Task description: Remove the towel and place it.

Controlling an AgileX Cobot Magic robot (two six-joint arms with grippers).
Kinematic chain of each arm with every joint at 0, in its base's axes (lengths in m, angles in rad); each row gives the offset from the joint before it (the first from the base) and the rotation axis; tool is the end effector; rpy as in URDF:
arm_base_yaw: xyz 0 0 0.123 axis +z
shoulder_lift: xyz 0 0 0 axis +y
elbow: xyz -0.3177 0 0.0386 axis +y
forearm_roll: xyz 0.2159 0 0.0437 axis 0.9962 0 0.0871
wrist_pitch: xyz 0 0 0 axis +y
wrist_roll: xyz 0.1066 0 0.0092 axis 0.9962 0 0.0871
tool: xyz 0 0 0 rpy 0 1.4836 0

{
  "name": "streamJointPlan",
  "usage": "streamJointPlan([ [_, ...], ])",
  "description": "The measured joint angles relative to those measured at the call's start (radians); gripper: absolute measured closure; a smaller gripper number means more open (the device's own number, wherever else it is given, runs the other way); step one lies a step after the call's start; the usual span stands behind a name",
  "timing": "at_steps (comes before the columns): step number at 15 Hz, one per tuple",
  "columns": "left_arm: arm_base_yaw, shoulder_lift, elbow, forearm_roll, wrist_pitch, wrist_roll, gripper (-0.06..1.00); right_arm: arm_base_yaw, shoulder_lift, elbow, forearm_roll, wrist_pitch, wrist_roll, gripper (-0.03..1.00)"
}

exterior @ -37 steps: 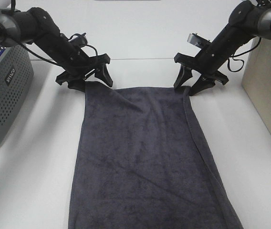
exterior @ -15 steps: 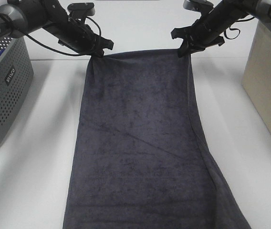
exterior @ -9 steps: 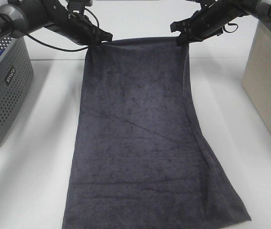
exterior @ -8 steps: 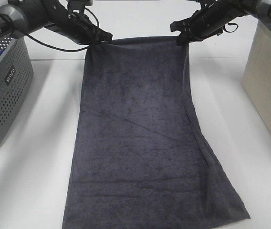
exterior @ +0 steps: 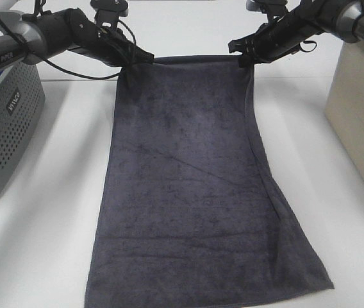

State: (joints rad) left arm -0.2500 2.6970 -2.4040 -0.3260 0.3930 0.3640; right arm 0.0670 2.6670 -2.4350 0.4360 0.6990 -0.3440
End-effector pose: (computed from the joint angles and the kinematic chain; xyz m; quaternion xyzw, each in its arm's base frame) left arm 0.5892 -0.1640 0.1460 0.1650 0.8630 -0.0985 0.4673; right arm 0.5891 0.0687 0.1531 -0.0832 0.9148 0.1392 0.3699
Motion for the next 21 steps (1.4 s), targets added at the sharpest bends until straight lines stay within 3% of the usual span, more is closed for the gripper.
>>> streamJointPlan([
  [6, -0.003, 0.062, 0.000, 0.015, -0.036, 0.000, 0.92, 0.000, 0.034, 0.000, 0.000, -0.030, -0.026, 0.90],
  [9, -0.003, 0.070, 0.000, 0.023, -0.063, 0.000, 0.90, 0.000, 0.045, 0.000, 0.000, -0.046, -0.041, 0.79],
  [12, -0.001, 0.076, 0.000, 0.049, -0.078, 0.000, 0.85, -0.001, 0.069, 0.000, -0.011, -0.068, -0.046, 0.58],
  [14, -0.001, 0.083, 0.000, 0.051, -0.103, 0.000, 0.69, -0.001, 0.069, 0.001, -0.012, -0.088, -0.048, 0.38],
  [16, -0.001, 0.084, 0.000, 0.051, -0.133, -0.003, 0.43, -0.001, 0.069, 0.002, -0.015, -0.088, -0.047, 0.32],
  [18, -0.001, 0.084, 0.000, 0.051, -0.136, -0.011, 0.24, -0.001, 0.067, 0.002, -0.017, -0.077, -0.044, 0.30],
  [21, -0.001, 0.078, 0.000, 0.051, -0.135, -0.015, 0.19, -0.001, 0.040, 0.003, -0.033, -0.013, -0.044, 0.30],
])
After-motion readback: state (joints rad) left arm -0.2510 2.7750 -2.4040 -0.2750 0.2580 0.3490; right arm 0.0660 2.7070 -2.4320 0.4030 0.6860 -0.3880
